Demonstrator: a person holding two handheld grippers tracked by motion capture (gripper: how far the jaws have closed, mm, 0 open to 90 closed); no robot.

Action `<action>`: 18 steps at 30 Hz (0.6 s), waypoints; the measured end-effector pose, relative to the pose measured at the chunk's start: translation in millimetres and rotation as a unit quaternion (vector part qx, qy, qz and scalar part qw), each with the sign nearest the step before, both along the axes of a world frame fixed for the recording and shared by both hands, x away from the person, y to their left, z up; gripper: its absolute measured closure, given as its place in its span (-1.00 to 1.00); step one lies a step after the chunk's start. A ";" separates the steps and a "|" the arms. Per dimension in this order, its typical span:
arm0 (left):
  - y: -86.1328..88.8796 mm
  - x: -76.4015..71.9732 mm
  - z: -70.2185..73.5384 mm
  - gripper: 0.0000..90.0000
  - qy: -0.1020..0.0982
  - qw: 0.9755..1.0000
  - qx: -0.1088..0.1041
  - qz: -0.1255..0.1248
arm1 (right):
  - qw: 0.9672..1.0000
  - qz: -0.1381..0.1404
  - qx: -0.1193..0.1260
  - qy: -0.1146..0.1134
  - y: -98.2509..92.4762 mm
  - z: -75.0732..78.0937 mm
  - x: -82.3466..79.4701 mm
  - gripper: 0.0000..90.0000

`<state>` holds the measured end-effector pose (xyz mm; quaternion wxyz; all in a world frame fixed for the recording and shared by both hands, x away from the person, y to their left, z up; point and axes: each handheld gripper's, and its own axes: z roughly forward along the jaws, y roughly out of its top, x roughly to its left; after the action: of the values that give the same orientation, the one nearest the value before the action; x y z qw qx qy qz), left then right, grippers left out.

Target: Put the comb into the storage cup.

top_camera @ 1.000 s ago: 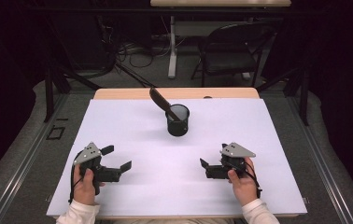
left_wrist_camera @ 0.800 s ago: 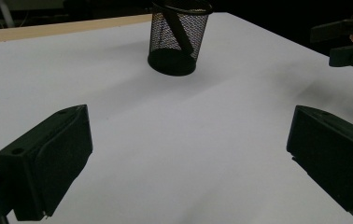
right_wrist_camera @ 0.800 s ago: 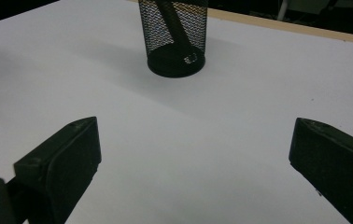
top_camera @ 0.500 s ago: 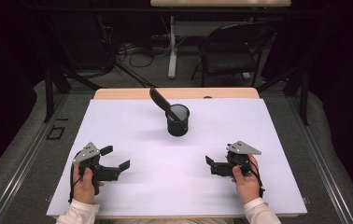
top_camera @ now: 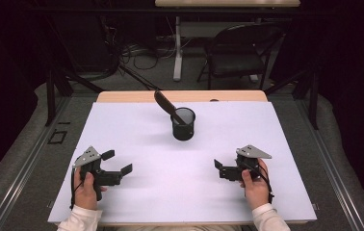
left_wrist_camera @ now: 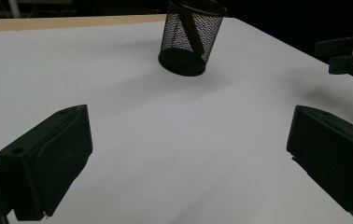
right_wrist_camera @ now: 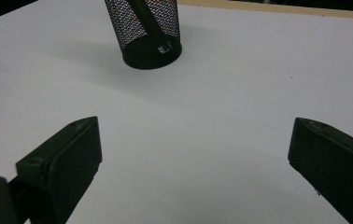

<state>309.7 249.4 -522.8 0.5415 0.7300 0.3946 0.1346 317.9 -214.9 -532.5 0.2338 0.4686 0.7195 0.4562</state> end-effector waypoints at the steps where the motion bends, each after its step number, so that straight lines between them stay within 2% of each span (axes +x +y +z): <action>1: 0.2 0.2 -0.3 -0.99 0.001 1.000 -0.001 0.000 | 1.000 0.000 -0.001 0.000 -0.1 -0.1 0.1 -0.94; 18: 2.3 2.1 -2.5 -0.99 0.006 1.000 -0.002 0.005 | 1.000 -0.002 0.001 0.006 -0.4 -1.8 1.4 -0.94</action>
<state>311.8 251.7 -525.3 0.5401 0.7276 0.4020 0.1317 319.4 -215.2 -534.3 0.2299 0.4731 0.7195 0.4535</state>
